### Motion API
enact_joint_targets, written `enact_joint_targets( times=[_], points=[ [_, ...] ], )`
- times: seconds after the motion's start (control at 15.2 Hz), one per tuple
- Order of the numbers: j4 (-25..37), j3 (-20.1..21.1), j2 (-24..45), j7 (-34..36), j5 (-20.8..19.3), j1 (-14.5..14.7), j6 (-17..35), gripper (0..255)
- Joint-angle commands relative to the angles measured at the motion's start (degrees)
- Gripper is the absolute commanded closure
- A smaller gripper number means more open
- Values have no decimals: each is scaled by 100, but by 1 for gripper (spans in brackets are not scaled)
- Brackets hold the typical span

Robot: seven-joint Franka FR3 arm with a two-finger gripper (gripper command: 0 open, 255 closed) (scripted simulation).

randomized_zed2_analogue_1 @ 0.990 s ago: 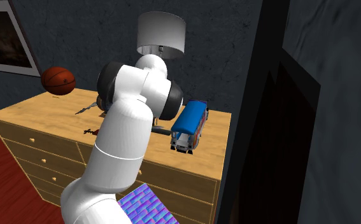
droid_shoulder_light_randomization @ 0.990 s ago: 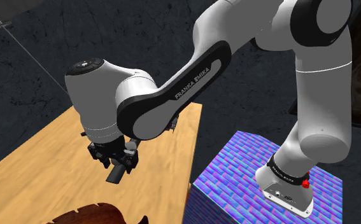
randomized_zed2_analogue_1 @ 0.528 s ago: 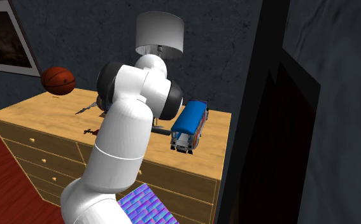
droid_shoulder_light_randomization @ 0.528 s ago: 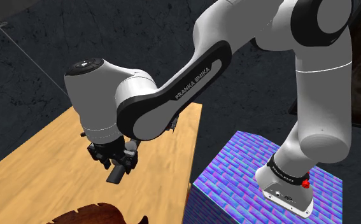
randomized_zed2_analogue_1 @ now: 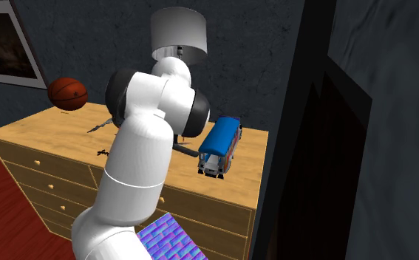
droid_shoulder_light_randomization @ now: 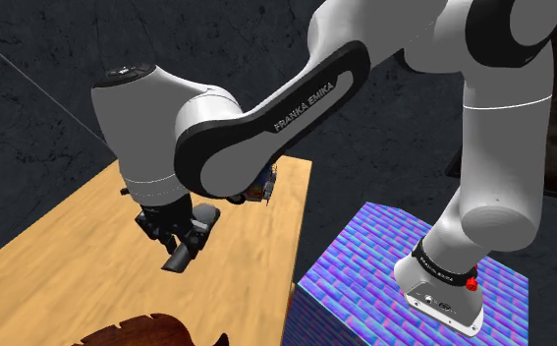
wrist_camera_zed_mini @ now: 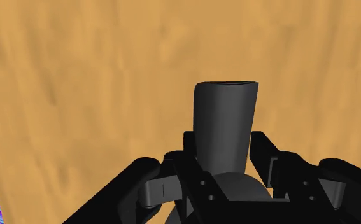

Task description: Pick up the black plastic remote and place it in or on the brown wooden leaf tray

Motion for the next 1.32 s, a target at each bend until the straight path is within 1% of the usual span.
enact_joint_targets(
  times=[0.0, 0.73, 0.99, 1.25],
  points=[
    [123, 53, -79, -34, 62, -13, -116, 255],
    [526, 269, -430, -241, 401, -147, -756, 255],
    [846, 238, -118, 322, 188, 466, -866, 255],
    [1291, 158, 258, 851, -44, 1142, -1027, 255]
  ],
)
